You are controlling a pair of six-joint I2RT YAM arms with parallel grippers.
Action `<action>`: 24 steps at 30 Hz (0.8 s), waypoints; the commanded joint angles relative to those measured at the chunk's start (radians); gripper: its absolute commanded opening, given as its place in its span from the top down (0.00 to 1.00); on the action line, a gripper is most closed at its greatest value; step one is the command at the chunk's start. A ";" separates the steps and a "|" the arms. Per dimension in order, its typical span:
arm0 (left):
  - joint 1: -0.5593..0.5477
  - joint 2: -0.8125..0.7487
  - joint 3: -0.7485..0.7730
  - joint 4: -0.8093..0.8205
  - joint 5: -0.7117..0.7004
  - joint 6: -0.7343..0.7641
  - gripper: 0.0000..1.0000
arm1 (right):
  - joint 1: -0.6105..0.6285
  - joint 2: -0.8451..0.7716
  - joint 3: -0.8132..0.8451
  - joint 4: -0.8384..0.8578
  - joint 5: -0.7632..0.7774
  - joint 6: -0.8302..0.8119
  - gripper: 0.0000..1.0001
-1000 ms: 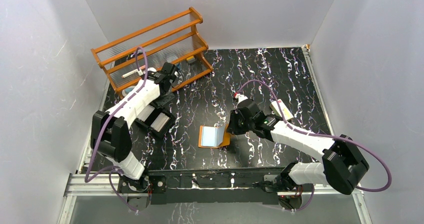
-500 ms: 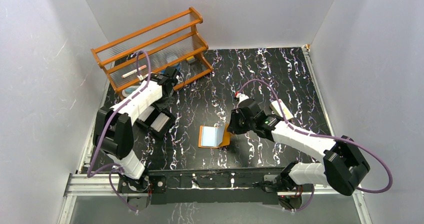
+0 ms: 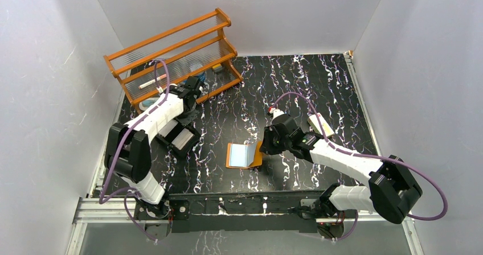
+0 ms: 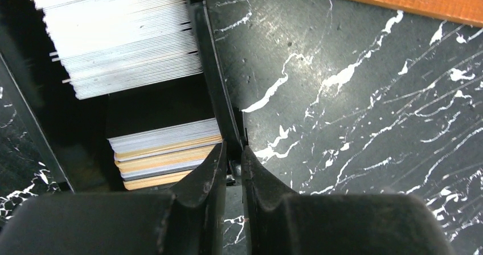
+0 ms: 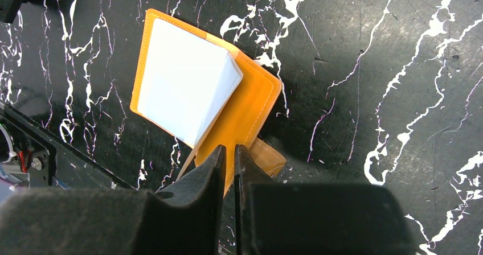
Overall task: Put the credit cards into the card holder
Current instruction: Move the storage box to the center of the board.
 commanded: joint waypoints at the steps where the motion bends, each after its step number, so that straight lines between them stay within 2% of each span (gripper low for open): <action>1: -0.029 -0.044 -0.040 -0.001 0.124 -0.046 1.00 | -0.004 -0.008 0.026 0.019 0.008 -0.017 0.81; 11: -0.152 -0.028 -0.005 -0.014 0.150 -0.224 1.00 | -0.004 -0.015 0.005 0.026 0.009 -0.004 0.81; 17: -0.162 -0.012 0.031 -0.004 0.156 -0.224 1.00 | -0.004 -0.027 0.002 0.022 0.014 -0.003 0.81; 18: -0.162 -0.016 0.034 0.004 0.159 -0.224 0.99 | -0.004 -0.029 0.001 0.023 0.015 -0.002 0.81; 20: -0.163 -0.029 0.030 0.043 0.177 -0.201 0.88 | -0.003 -0.028 0.001 0.027 0.012 0.001 0.81; 24: -0.163 -0.038 0.053 0.110 0.197 -0.037 0.71 | -0.004 -0.022 0.004 0.033 0.005 0.008 0.81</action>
